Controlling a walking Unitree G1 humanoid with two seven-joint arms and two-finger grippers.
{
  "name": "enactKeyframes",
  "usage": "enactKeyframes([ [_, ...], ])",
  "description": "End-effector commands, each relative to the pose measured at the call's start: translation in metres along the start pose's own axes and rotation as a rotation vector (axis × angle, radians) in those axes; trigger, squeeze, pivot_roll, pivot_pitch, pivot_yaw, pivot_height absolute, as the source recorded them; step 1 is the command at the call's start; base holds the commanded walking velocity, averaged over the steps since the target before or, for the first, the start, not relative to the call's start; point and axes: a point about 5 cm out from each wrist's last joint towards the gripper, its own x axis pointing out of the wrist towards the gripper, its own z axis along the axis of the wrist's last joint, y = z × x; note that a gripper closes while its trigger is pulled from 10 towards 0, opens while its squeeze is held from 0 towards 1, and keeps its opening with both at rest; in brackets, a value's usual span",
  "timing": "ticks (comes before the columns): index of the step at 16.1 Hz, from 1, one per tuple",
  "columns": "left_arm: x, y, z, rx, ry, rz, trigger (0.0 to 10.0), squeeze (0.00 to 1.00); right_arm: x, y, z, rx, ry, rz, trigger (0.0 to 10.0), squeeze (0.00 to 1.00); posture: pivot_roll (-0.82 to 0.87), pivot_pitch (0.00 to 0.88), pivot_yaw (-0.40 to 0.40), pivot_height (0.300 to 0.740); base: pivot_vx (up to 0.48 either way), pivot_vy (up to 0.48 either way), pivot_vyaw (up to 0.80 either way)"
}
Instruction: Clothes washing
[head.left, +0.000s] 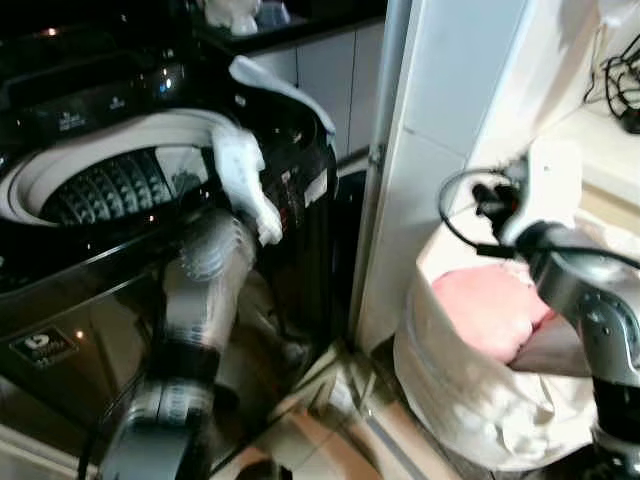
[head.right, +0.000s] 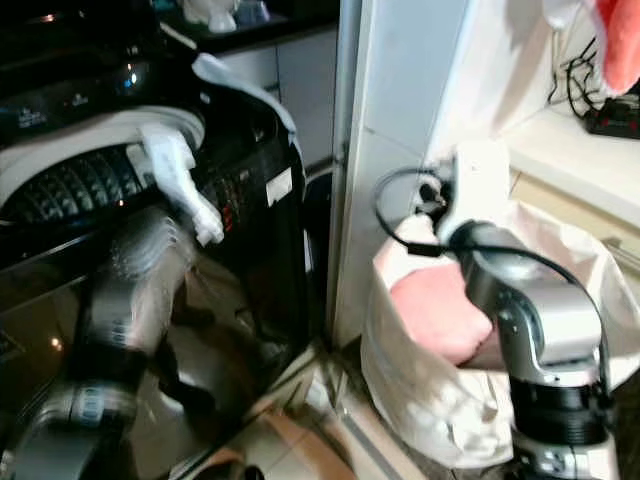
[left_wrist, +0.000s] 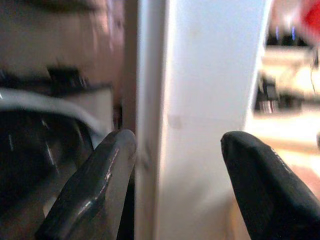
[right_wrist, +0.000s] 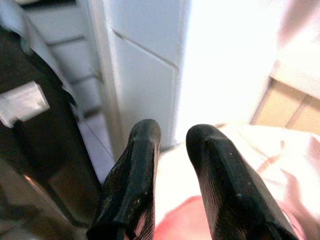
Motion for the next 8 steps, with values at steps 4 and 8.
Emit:
enactKeyframes([
  [4, -0.018, 0.0, -0.021, 0.047, 0.172, 0.145, 10.0, 0.0, -0.006, 0.002, -0.016, -0.052, -0.002, 0.023, 10.0, 0.0, -0.09, 0.0, 0.058, 0.74, 0.0, 0.0, 0.0],
  [8, -0.052, -0.009, -0.031, -0.026, 0.199, 0.228, 10.0, 0.0, -0.031, 0.039, -0.042, -0.031, -0.074, 0.149, 10.0, 0.0, -0.11, 0.0, 0.081, 0.74, 0.0, 0.0, 0.0],
])
